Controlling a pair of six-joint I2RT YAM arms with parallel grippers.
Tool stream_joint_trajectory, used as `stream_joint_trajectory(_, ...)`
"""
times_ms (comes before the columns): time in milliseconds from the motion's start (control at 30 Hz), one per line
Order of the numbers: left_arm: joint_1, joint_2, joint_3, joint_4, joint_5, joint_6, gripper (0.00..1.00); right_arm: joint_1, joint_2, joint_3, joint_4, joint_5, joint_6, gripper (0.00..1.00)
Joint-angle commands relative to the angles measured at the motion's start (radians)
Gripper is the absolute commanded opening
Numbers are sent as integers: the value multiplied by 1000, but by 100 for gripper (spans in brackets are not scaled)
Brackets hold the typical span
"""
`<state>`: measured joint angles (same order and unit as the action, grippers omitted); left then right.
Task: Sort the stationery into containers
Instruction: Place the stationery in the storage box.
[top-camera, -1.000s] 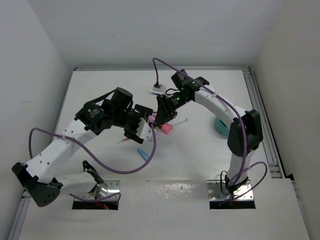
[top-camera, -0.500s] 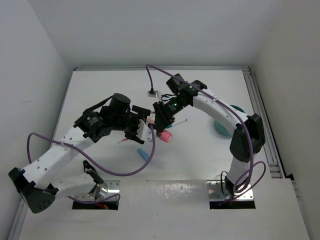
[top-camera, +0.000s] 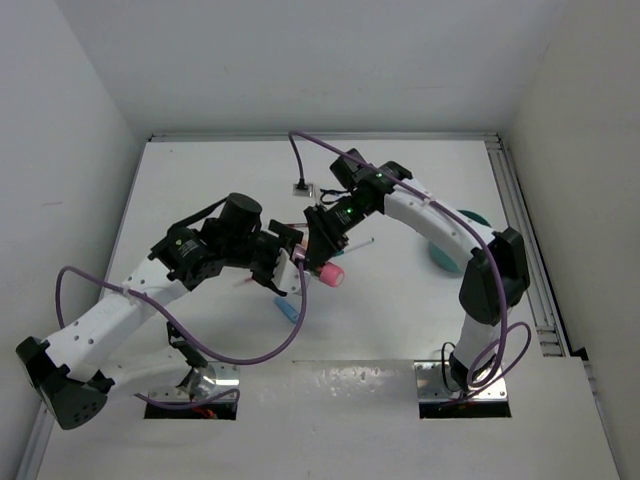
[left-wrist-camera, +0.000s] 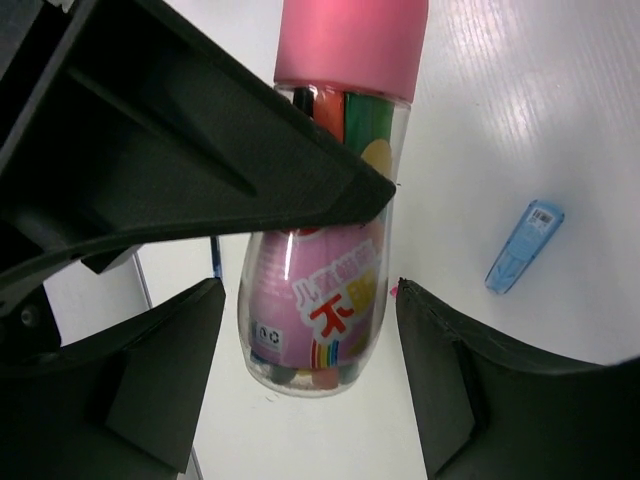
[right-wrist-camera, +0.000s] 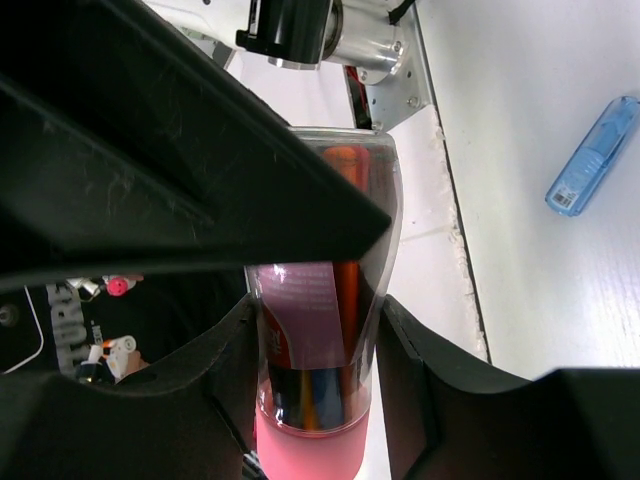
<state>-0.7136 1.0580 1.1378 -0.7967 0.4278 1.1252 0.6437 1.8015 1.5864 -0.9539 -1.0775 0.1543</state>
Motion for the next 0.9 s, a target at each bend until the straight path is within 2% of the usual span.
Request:
stream_joint_trajectory(0,-23,-12,-1,39,35,12,76,11,-7,53,21,-52,4,0)
stream_joint_trajectory(100,-30,-6,-9,50,32,1,78,13,1,60,29,-47,10,0)
stream_joint_trajectory(200,-38,-1,-12,50,28,-12,72,13,2,67,41,-48,22,0)
stream_joint_trajectory(367,-43,8,-21,50,17,-27,45,14,-2,67,38,-41,18,0)
stream_joint_trajectory(400,-43,5,-24,53,16,-34,35,11,-5,66,37,-36,13,1)
stream_joint_trajectory(467,-41,5,-30,62,11,-56,24,2,-11,70,35,-32,10,16)
stream_joint_trajectory(500,-41,-6,-39,66,6,-62,18,-4,-11,75,35,-24,10,40)
stream_joint_trajectory(533,-40,-12,-45,82,5,-79,17,-27,-13,81,34,-21,10,53)
stream_joint_trajectory(633,-34,-38,-72,126,0,-157,14,-105,-19,136,38,-9,16,75)
stream_joint_trajectory(767,-27,-52,-104,200,-12,-304,11,-228,12,350,63,8,76,81)
stream_joint_trajectory(833,-14,-44,-104,264,-35,-442,6,-312,22,412,105,19,111,82)
stream_joint_trajectory(867,-3,-30,-95,281,-40,-488,0,-338,22,437,130,22,169,81)
